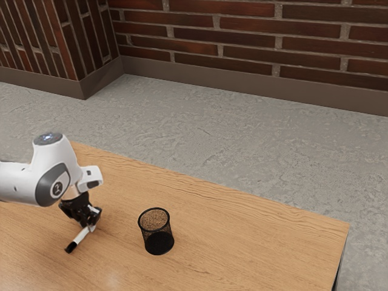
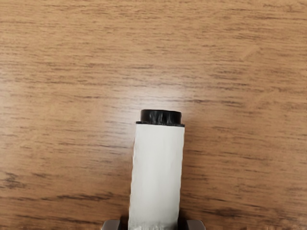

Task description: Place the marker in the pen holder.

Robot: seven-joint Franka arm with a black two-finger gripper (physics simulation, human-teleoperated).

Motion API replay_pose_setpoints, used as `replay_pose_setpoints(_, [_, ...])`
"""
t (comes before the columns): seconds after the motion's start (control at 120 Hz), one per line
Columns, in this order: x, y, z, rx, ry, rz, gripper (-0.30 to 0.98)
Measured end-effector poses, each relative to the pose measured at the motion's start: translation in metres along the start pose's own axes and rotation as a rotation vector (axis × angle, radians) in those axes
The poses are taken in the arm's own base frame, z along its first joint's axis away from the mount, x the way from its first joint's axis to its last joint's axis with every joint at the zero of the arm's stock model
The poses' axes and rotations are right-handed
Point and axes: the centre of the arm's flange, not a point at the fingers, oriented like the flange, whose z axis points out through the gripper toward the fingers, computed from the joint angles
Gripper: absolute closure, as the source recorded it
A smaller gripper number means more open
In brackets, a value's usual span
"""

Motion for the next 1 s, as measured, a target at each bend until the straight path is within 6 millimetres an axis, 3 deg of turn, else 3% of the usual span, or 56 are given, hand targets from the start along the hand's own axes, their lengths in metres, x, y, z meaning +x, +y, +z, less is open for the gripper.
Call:
replay_pose_setpoints(0.3, [-0.003, -0.001, -0.001, -0.018, 0.004, -0.021, 0.74])
replay_pose_setpoints(0.4, [0.003, 0.000, -0.023, -0.019, 0.054, -0.009, 0.77])
replay_pose_setpoints(0.483, [0.011, 0.004, -0.053, -0.011, 0.124, 0.026, 0.78])
replay_pose_setpoints(0.683, [0.035, 0.066, -0.129, -0.008, 0.304, 0.203, 0.79])
replay_pose_setpoints(0.858, [0.026, 0.130, -0.180, -0.035, 0.434, 0.339, 0.79])
replay_pose_setpoints(1.0, [0.015, 0.162, -0.206, -0.049, 0.498, 0.397, 0.79])
